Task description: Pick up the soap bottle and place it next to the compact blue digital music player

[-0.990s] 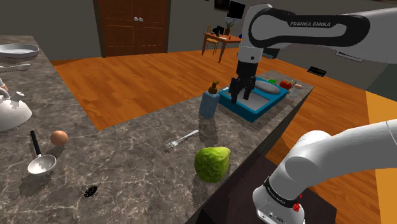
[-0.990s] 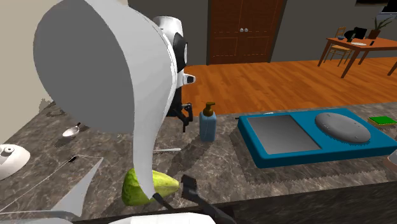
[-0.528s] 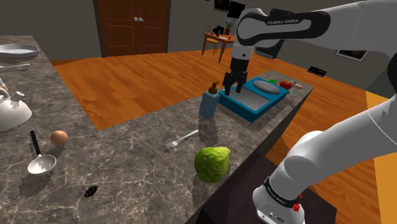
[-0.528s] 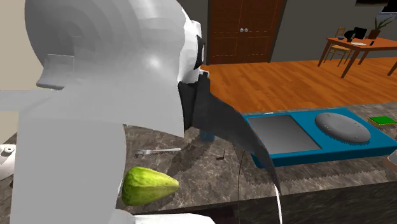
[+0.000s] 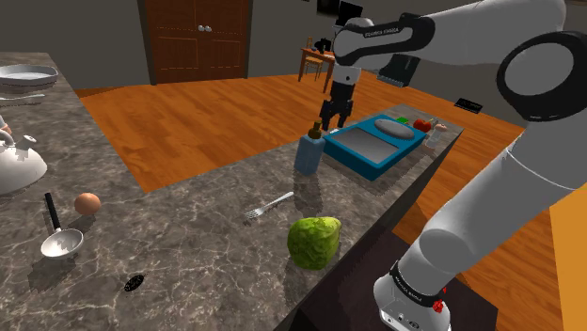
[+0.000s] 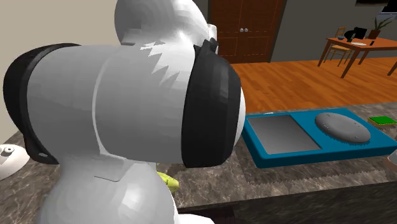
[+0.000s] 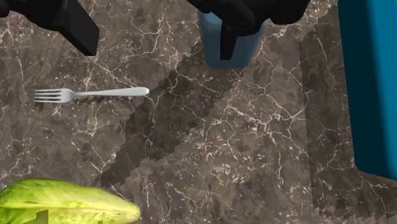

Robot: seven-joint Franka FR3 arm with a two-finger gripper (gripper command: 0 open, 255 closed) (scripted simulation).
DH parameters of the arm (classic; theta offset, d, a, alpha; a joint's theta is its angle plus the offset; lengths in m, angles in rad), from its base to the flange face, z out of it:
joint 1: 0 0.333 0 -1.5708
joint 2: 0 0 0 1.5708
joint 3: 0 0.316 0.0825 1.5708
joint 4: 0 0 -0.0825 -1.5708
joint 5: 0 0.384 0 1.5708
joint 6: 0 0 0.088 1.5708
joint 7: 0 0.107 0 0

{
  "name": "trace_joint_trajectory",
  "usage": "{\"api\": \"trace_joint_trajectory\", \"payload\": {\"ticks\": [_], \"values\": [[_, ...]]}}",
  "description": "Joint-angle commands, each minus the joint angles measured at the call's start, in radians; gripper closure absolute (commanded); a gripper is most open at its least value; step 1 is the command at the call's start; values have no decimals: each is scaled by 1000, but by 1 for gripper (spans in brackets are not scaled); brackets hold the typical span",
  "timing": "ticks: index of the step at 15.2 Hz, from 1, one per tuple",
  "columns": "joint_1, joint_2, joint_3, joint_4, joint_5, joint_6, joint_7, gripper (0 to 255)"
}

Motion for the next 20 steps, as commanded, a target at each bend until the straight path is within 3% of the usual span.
{"api": "trace_joint_trajectory", "payload": {"ticks": [1,9,16,20], "values": [[-8,69,-15,67,14,9,-33,0],[-63,362,-50,399,100,-7,-148,0],[-59,367,-46,312,104,85,-152,0],[-58,368,-45,305,104,93,-152,0]]}}
